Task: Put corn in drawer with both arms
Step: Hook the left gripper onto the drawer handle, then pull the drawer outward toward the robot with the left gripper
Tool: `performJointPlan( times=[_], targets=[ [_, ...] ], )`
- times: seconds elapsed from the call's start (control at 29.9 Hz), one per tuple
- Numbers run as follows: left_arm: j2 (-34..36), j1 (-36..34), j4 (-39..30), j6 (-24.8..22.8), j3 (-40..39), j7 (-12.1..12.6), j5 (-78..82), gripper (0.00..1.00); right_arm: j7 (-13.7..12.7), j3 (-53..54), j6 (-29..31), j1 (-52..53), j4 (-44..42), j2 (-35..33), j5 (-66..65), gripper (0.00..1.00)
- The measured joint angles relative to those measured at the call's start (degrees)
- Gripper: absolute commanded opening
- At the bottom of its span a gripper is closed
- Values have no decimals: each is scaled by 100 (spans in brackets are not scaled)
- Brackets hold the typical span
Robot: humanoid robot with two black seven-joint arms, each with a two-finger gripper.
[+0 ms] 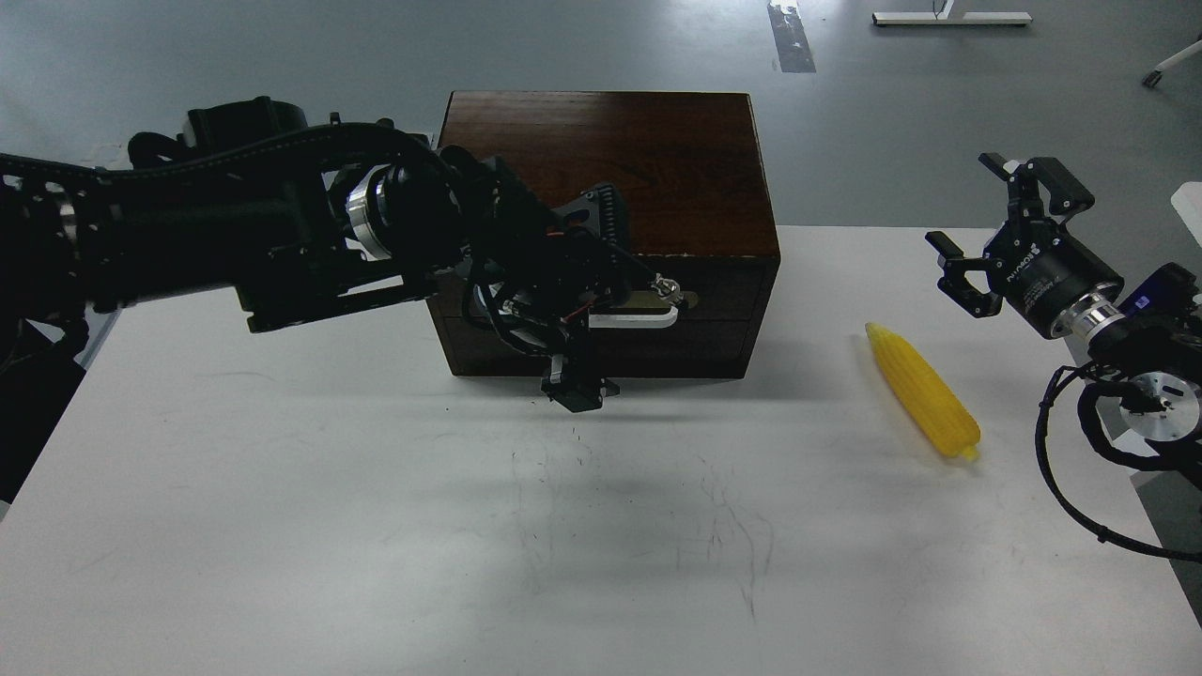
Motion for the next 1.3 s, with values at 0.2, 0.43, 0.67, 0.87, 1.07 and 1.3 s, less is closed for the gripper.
performJointPlan(
  times=[0.2,0.43,0.67,0.87,1.07,1.3],
  targets=[
    [-15,34,23,0,10,0,-3,98,0,0,0,-1,0,0,0,100],
    [-9,46,22,0,32,0,-2,98,0,0,0,-1,0,0,0,100],
    [-34,44,-98,2,128,2,4,98,0,0,0,-1,0,0,0,100],
    [-100,-12,-190,0,312,2,-1,98,0,8,0,-22,0,0,0,100],
    [-82,-78,-478,0,330,2,-5,98,0,8,0,-32,0,0,0,100],
    [-31,-227,-1018,-1,330,1,-12,98,0,9,0,-32,0,0,0,100]
  ],
)
